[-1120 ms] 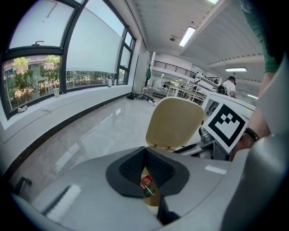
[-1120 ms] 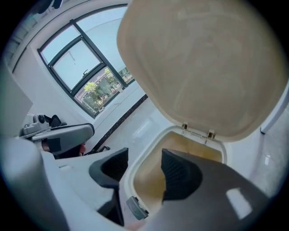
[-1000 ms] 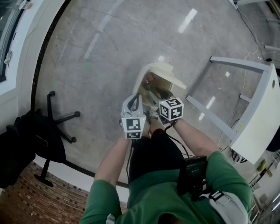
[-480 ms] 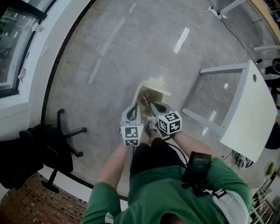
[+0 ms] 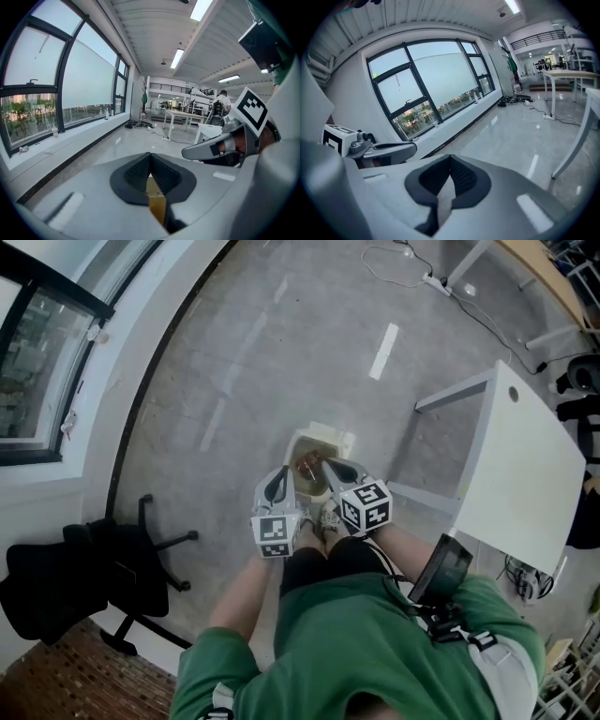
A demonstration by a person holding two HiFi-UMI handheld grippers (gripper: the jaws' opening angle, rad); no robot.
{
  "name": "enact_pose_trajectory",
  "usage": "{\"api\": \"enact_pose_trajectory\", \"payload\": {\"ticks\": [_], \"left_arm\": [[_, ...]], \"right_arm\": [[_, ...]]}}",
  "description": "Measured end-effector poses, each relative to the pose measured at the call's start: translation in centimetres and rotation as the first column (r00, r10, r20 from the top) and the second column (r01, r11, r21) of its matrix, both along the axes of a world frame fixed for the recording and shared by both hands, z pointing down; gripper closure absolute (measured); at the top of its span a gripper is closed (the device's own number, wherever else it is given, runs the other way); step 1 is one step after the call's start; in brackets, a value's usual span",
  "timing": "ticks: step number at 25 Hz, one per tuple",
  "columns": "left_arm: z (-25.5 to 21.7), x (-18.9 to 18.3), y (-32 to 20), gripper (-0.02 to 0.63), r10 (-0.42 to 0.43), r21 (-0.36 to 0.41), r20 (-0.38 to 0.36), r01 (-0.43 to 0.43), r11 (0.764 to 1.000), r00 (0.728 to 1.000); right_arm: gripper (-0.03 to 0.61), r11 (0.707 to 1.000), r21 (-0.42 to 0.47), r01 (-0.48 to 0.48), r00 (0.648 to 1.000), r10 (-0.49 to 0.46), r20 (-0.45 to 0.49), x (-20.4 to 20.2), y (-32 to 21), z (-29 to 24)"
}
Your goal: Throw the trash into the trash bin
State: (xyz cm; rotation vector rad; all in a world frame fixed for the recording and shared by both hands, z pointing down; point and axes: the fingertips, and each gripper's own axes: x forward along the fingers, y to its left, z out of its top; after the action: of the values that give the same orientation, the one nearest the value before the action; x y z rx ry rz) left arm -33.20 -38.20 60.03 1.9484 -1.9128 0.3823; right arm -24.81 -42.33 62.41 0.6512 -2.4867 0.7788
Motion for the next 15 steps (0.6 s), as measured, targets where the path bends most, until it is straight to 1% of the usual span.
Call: {"api": "enact_pose_trajectory", "payload": {"ticks": [6, 9, 15], "left_arm": [[-6.4, 0.7, 1.1, 0.607, -0.041, 0.097, -0.002, 0.041, 0.994, 0.999], [-8.3, 0.9, 2.3, 0.607, -0.059, 0.13, 0.002, 0.058, 0.99, 0.998], [-11.4, 1.3, 3.3, 0.607, -0.079, 0.199, 0.018, 0.074, 0.977, 0.997]], "right_arm": [[0.575, 0.995, 0.1, 0.001, 0.999, -0.005, 0.042, 1.5, 0.5, -6.3], [0.575, 0.988, 0.157, 0.006, 0.997, -0.018, 0.074, 1.7, 0.9, -8.9], [0.575, 0.975, 0.221, 0.0, 0.993, -0.027, 0.119, 2.3, 1.1, -12.1]]}}
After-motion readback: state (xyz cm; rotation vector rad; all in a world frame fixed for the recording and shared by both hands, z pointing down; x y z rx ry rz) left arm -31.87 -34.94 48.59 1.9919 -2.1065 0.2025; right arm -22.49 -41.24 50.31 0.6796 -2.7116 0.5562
